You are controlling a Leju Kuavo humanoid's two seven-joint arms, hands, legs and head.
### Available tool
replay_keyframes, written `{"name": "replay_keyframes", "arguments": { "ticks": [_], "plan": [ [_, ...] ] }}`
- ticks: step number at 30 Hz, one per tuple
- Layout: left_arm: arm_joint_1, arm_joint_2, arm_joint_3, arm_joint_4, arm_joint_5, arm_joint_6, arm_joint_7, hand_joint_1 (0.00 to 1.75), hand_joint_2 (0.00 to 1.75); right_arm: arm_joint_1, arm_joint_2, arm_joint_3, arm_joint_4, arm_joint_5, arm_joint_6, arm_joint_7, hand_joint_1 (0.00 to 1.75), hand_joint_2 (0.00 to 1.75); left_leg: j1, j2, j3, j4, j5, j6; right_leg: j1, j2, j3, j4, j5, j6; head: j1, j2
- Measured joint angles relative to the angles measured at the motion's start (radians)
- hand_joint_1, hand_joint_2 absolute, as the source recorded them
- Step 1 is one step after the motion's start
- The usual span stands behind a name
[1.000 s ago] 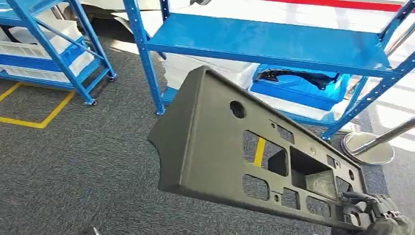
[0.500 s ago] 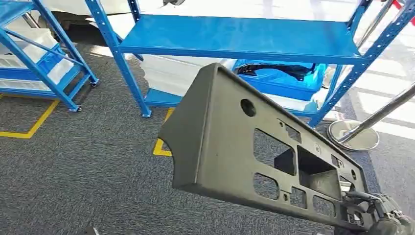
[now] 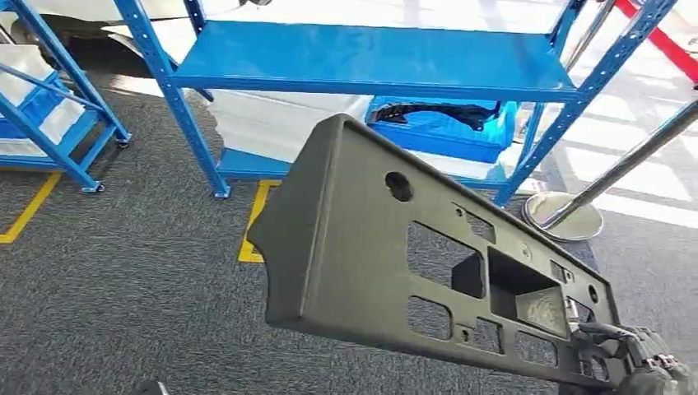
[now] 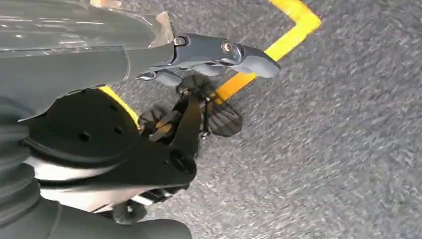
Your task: Take the parts from the cabinet and place them on the table.
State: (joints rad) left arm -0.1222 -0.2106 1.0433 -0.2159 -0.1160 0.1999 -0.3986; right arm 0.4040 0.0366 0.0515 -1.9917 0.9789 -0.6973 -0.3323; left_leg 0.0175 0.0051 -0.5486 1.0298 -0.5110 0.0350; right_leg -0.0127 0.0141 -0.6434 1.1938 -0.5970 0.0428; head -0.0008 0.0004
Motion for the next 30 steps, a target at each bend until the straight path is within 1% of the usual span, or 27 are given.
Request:
{"name": "replay_keyframes", "arguments": {
  "ticks": [1, 2, 3, 4, 5, 6, 7, 8, 11, 12, 13, 14, 15, 16, 17, 18, 19, 20, 21, 22, 23, 25, 26, 27, 28, 29, 30],
  "plan": [
    [0.0, 0.0, 0.0, 0.0, 0.0, 0.001, -0.001, 0.0, 1.75, 0.0, 0.0, 0.0, 0.0, -0.004, 0.0, -0.005, 1.75, 1.75, -0.001, 0.009, -0.001, 0.0, 0.0, 0.0, -0.002, -0.002, -0.033, 0.078, -0.032, 0.004, 0.0, 0.0],
    [0.0, 0.0, 0.0, 0.0, 0.0, 0.002, -0.002, 0.0, 1.75, 0.0, 0.0, 0.0, 0.0, -0.007, 0.0, -0.006, 1.75, 1.75, -0.002, 0.017, -0.002, 0.0, 0.0, 0.0, -0.002, -0.003, -0.056, 0.132, -0.045, 0.006, 0.0, 0.0],
    [0.0, 0.0, 0.0, 0.0, 0.0, 0.002, -0.002, 0.0, 1.75, 0.001, 0.0, 0.0, 0.001, -0.01, 0.0, -0.008, 1.75, 1.75, -0.002, 0.024, -0.002, 0.0, 0.0, 0.0, -0.003, -0.004, -0.056, 0.134, -0.035, 0.006, 0.0, 0.0],
    [0.0, 0.0, 0.0, 0.0, 0.0, 0.002, -0.002, 0.0, 1.75, 0.001, 0.0, 0.0, 0.001, -0.013, 0.0, -0.01, 1.75, 1.75, -0.002, 0.03, -0.001, 0.0, 0.0, 0.0, -0.003, -0.005, -0.03, 0.091, -0.003, 0.007, 0.0, 0.0],
    [0.0, 0.0, 0.0, 0.0, 0.0, 0.002, -0.002, 0.0, 1.75, 0.001, 0.0, 0.0, 0.0, -0.015, 0.0, -0.013, 1.75, 1.75, -0.002, 0.035, 0.001, 0.0, -0.001, -0.001, -0.002, -0.011, 0.015, 0.004, 0.042, 0.004, 0.0, 0.0],
    [0.0, 0.0, 0.0, 0.0, 0.0, 0.002, -0.002, 0.0, 1.75, 0.001, 0.0, 0.0, 0.0, -0.018, 0.0, -0.016, 1.75, 1.75, -0.002, 0.04, 0.003, 0.0, -0.002, -0.002, -0.001, -0.024, 0.068, -0.1, 0.087, -0.002, 0.0, 0.0],
    [0.0, 0.0, 0.0, 0.0, 0.0, 0.002, -0.002, 0.0, 1.75, -0.001, 0.0, 0.0, 0.0, -0.021, 0.0, -0.018, 1.75, 1.75, -0.003, 0.043, 0.004, 0.0, -0.002, -0.004, 0.003, -0.054, 0.103, -0.174, 0.095, -0.008, 0.0, 0.0],
    [0.0, 0.0, 0.0, 0.0, 0.0, 0.002, -0.002, 0.0, 1.75, -0.003, 0.0, 0.0, 0.0, -0.023, 0.0, -0.019, 1.75, 1.75, -0.009, 0.046, 0.0, 0.002, -0.003, -0.009, 0.012, -0.059, 0.106, -0.184, 0.091, -0.014, 0.0, 0.0],
    [0.0, 0.0, 0.0, 0.0, 0.0, 0.003, -0.002, 0.0, 1.75, 0.002, 0.0, -0.001, 0.0, -0.027, 0.0, -0.021, 1.75, 1.75, -0.006, 0.062, 0.004, -0.005, 0.002, -0.025, 0.015, -0.039, 0.096, -0.181, 0.094, -0.024, -0.002, 0.0],
    [-0.001, 0.0, 0.0, 0.0, 0.0, 0.003, -0.002, 0.0, 1.75, 0.001, 0.0, -0.003, -0.001, -0.027, 0.0, -0.021, 1.75, 1.75, -0.006, 0.062, 0.005, -0.006, -0.004, -0.033, 0.009, -0.031, 0.101, -0.195, 0.103, -0.038, -0.003, 0.0],
    [0.0, 0.001, 0.0, 0.0, 0.0, 0.003, -0.002, 0.0, 1.75, 0.001, 0.002, -0.003, -0.001, -0.027, 0.0, -0.021, 1.75, 1.75, -0.004, 0.04, 0.001, 0.008, -0.023, -0.036, 0.006, -0.028, 0.102, -0.2, 0.108, -0.044, -0.002, 0.0],
    [0.0, 0.001, 0.0, 0.0, 0.0, 0.003, -0.002, 0.0, 1.75, -0.001, 0.003, -0.003, -0.001, -0.027, 0.0, -0.022, 1.75, 1.75, -0.004, 0.021, -0.018, 0.055, -0.057, -0.036, 0.005, -0.024, 0.099, -0.2, 0.11, -0.049, -0.003, 0.0],
    [0.0, 0.002, 0.0, 0.0, 0.0, 0.003, -0.002, 0.0, 1.75, -0.001, 0.004, -0.003, -0.001, -0.029, 0.0, -0.022, 1.75, 1.75, -0.004, 0.012, -0.05, 0.128, -0.096, -0.037, 0.006, -0.017, 0.097, -0.199, 0.11, -0.05, -0.004, 0.0],
    [0.002, 0.002, 0.0, 0.0, 0.0, 0.003, -0.002, 0.0, 1.75, 0.0, 0.006, -0.003, -0.001, -0.03, 0.0, -0.022, 1.75, 1.75, -0.004, 0.007, -0.086, 0.21, -0.131, -0.038, 0.007, -0.01, 0.096, -0.199, 0.111, -0.051, -0.003, 0.0],
    [0.002, 0.002, 0.0, 0.0, 0.0, 0.003, -0.002, 0.0, 1.75, -0.001, 0.006, -0.005, 0.0, -0.03, 0.0, -0.022, 1.75, 1.75, -0.004, 0.005, -0.117, 0.276, -0.151, -0.039, 0.007, -0.003, 0.094, -0.198, 0.112, -0.052, -0.003, 0.0],
    [0.002, 0.002, 0.0, 0.0, 0.0, 0.003, -0.002, 0.0, 1.75, 0.0, 0.006, -0.005, 0.001, -0.03, 0.0, -0.022, 1.75, 1.75, -0.004, 0.004, -0.127, 0.296, -0.144, -0.04, 0.008, 0.006, 0.094, -0.197, 0.112, -0.052, -0.003, 0.0],
    [0.001, 0.002, 0.0, 0.0, 0.0, 0.003, -0.002, 0.0, 1.75, 0.001, 0.006, -0.005, 0.001, -0.03, 0.0, -0.023, 1.75, 1.75, -0.003, 0.003, -0.114, 0.266, -0.115, -0.04, 0.007, 0.015, 0.095, -0.195, 0.111, -0.052, -0.003, 0.0],
    [0.0, 0.002, 0.0, 0.0, 0.0, 0.003, -0.002, 0.0, 1.75, 0.0, 0.006, -0.005, 0.001, -0.03, 0.0, -0.023, 1.75, 1.75, -0.002, 0.002, -0.087, 0.203, -0.072, -0.039, 0.007, 0.026, 0.095, -0.192, 0.111, -0.051, -0.003, 0.0],
    [0.0, 0.002, 0.0, 0.0, 0.0, 0.003, -0.002, 0.0, 1.75, 0.0, 0.006, -0.005, 0.001, -0.03, 0.0, -0.024, 1.75, 1.75, 0.001, -0.003, -0.049, 0.118, -0.025, -0.039, 0.006, 0.036, 0.095, -0.188, 0.108, -0.048, -0.003, 0.0],
    [0.002, 0.002, 0.0, 0.0, 0.0, 0.003, -0.002, 0.0, 1.75, 0.0, 0.006, -0.005, 0.001, -0.031, 0.0, -0.024, 1.75, 1.75, 0.005, -0.027, -0.017, 0.038, 0.01, -0.039, 0.005, 0.045, 0.094, -0.181, 0.104, -0.043, -0.003, 0.0],
    [0.002, 0.003, 0.0, 0.0, 0.0, 0.003, -0.002, 0.0, 1.75, 0.0, 0.007, -0.005, 0.001, -0.032, 0.0, -0.025, 1.75, 1.75, 0.008, -0.05, -0.005, 0.018, -0.005, -0.038, 0.013, 0.054, 0.085, -0.17, 0.099, -0.036, -0.002, 0.0],
    [0.0, 0.003, 0.0, 0.0, -0.001, 0.004, -0.002, 0.0, 1.75, 0.002, 0.008, -0.006, 0.001, -0.034, 0.0, -0.026, 1.75, 1.75, 0.001, -0.044, -0.008, 0.015, -0.01, -0.032, 0.005, 0.065, 0.074, -0.169, 0.104, -0.026, -0.001, 0.0],
    [0.0, 0.003, 0.0, 0.0, 0.0, 0.005, -0.002, 0.0, 1.75, 0.004, 0.009, -0.006, 0.001, -0.034, 0.0, -0.026, 1.75, 1.75, -0.002, -0.04, -0.007, 0.016, -0.01, -0.025, 0.002, 0.072, 0.075, -0.173, 0.107, -0.021, -0.002, 0.0],
    [-0.001, 0.002, 0.0, 0.0, 0.0, 0.005, -0.002, 0.0, 1.75, 0.005, 0.009, -0.006, 0.001, -0.034, 0.0, -0.026, 1.75, 1.75, 0.003, -0.032, -0.007, 0.01, -0.006, -0.017, 0.002, 0.079, 0.074, -0.171, 0.106, -0.017, -0.002, 0.0],
    [-0.001, 0.001, 0.0, 0.0, 0.0, 0.005, -0.002, 0.0, 1.75, 0.006, 0.009, -0.006, 0.001, -0.034, 0.0, -0.027, 1.75, 1.75, 0.006, -0.022, -0.005, 0.008, -0.003, -0.013, 0.002, 0.064, 0.072, -0.16, 0.094, -0.013, -0.002, 0.0],
    [-0.001, 0.001, 0.0, 0.0, 0.0, 0.005, -0.002, 0.0, 1.75, 0.003, 0.009, -0.006, 0.0, -0.035, 0.0, -0.027, 1.75, 1.75, 0.007, -0.015, -0.005, 0.008, -0.004, -0.007, 0.005, 0.029, 0.051, -0.117, 0.063, -0.007, 0.003, 0.0],
    [-0.001, 0.001, 0.0, 0.0, 0.0, 0.005, -0.002, 0.0, 1.75, 0.001, 0.009, -0.006, 0.001, -0.034, 0.0, -0.027, 1.75, 1.75, 0.005, -0.006, -0.005, 0.008, -0.004, -0.005, 0.002, 0.01, 0.018, -0.046, 0.024, -0.003, 0.003, 0.0]
  ]
}}
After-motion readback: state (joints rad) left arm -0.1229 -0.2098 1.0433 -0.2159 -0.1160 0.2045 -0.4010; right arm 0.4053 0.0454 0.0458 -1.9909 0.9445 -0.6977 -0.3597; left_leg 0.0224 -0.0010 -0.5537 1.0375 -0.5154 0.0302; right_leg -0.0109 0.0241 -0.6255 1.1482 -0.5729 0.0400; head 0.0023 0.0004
